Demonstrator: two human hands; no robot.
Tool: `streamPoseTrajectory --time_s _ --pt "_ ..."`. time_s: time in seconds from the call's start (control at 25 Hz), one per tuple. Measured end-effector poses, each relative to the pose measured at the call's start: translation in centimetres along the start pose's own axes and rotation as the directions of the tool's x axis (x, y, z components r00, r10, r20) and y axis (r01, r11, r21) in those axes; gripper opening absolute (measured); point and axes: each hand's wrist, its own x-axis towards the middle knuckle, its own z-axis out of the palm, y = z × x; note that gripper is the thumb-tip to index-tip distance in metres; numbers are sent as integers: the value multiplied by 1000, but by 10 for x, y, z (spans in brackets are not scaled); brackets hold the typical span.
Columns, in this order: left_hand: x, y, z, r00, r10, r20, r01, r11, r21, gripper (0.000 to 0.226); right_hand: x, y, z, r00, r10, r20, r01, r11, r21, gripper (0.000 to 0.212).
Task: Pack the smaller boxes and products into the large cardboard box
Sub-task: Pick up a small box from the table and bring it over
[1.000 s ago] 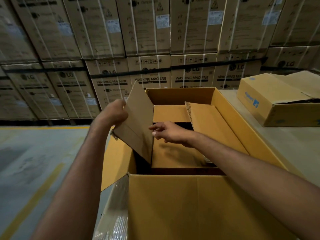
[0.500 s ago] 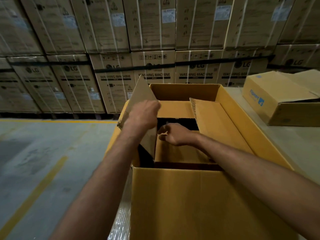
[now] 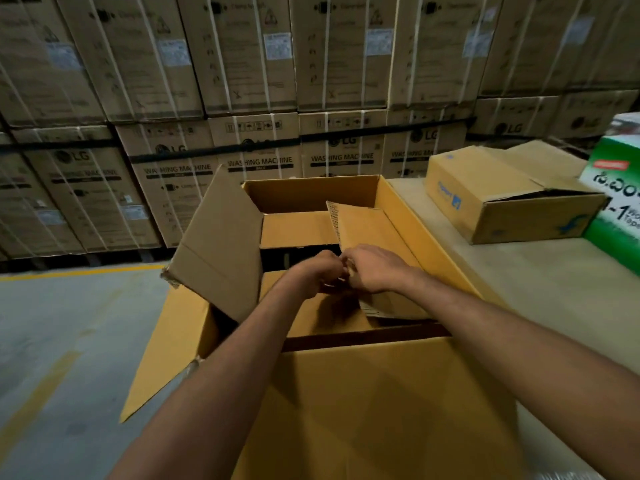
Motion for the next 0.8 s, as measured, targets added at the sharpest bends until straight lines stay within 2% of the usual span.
streamPoseTrajectory --time_s 0.2,0.28,0.32,0.4,0.52,0.64,0.8 --pt "-3 40 12 992 126 15 -115 944 -310 28 -16 23 -50 976 134 -170 -93 969 230 20" --pt "-5 57 27 971 226 71 -187 914 -359 33 -25 41 -74 949 189 -251 -115 952 282 24" --pt "-5 65 37 955 279 101 -236 921 -311 36 -29 51 -84 929 220 -298 -141 954 264 32" --pt "-7 80 63 906 365 214 -343 930 -131 48 -40 74 -100 885 266 -382 -238 964 121 43" --pt "-11 90 101 863 337 376 -404 908 114 69 -53 107 -103 854 318 -412 -369 928 -49 46" --pt "-7 85 117 843 344 414 -460 859 223 83 -58 121 -93 853 309 -422 -407 898 -165 40" --pt "0 74 105 872 264 412 -402 867 295 76 -50 105 -81 850 225 -476 -434 812 -392 38"
